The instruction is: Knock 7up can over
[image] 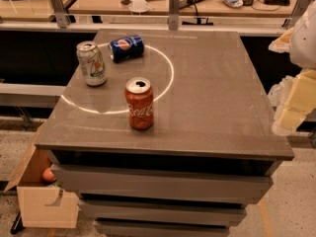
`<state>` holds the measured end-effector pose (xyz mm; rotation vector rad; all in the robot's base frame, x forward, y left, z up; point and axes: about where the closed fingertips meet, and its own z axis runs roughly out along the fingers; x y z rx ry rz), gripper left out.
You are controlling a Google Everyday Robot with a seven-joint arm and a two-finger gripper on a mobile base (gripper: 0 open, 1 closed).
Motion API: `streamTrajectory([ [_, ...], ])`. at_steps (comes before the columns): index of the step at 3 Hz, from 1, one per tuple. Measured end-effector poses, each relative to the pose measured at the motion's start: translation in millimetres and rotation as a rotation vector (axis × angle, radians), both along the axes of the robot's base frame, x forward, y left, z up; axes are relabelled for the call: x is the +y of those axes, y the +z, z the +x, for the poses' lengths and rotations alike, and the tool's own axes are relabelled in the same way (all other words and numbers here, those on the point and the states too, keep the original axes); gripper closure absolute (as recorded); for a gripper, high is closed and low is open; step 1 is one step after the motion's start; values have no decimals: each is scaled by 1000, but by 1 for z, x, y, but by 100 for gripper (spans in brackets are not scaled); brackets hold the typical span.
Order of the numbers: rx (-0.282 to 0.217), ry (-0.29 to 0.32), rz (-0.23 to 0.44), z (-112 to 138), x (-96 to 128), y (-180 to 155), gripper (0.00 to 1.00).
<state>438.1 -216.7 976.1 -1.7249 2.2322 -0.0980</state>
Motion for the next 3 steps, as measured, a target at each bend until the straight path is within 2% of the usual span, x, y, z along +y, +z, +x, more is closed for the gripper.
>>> streamTrajectory([
  [1, 0, 0, 0, 0, 0, 0, 0],
  [2, -18, 14, 75, 10, 5, 0, 0],
  [3, -63, 95, 370, 71, 40, -12, 0],
])
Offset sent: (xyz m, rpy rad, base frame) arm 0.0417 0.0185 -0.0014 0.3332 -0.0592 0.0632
